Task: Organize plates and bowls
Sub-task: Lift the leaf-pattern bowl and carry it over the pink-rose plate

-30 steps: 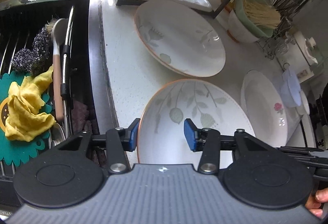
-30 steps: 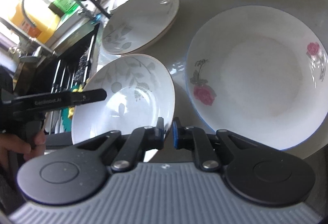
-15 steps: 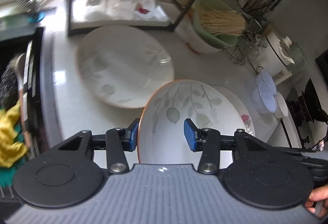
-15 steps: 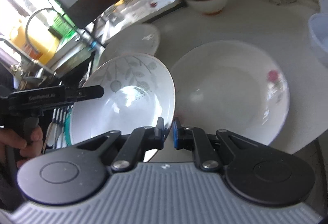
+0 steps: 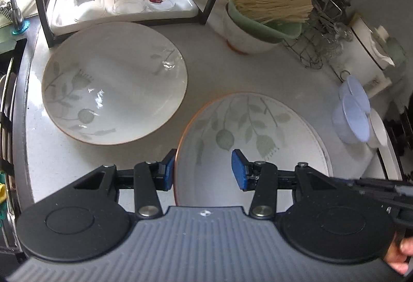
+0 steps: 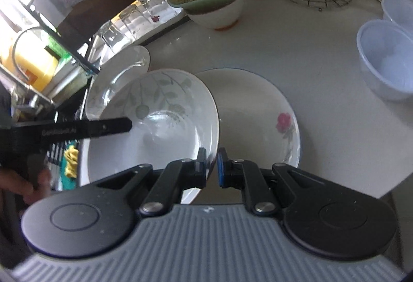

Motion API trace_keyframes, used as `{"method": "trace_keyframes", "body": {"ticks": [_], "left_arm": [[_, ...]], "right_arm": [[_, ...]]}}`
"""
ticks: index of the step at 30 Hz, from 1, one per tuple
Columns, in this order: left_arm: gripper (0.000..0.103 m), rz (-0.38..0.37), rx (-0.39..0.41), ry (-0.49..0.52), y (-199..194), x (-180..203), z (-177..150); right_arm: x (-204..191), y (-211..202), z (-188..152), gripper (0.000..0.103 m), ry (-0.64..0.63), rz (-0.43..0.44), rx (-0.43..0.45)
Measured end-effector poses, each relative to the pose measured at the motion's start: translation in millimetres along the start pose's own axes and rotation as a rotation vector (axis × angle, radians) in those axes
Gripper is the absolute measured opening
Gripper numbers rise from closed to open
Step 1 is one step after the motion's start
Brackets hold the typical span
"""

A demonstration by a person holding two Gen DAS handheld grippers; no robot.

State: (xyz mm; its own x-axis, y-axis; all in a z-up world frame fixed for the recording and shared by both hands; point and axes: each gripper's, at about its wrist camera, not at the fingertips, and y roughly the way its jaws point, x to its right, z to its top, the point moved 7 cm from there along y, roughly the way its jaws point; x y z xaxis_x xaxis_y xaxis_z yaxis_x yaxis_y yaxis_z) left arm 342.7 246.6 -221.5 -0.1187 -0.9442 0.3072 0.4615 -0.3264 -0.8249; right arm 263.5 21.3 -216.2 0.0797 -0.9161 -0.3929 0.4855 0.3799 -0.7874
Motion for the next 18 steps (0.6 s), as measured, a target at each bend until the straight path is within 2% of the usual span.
{"method": "trace_keyframes", "body": {"ticks": [9,13,18], "left_arm": [[0.050,0.102,-0.028,0.002,16,21,0],[0.050,0.152,-0.038,0.058,21,28,-4],[0.050,0.183,-0.053,0.071,26,32,-7]], "right_arm": [[23,0,2,0.012,-0.011,0.058,-0.033],[29,6,2,0.012,-0.024,0.066,-0.051],[33,11,3,0.013,-0.055,0.067,-0.067]]}}
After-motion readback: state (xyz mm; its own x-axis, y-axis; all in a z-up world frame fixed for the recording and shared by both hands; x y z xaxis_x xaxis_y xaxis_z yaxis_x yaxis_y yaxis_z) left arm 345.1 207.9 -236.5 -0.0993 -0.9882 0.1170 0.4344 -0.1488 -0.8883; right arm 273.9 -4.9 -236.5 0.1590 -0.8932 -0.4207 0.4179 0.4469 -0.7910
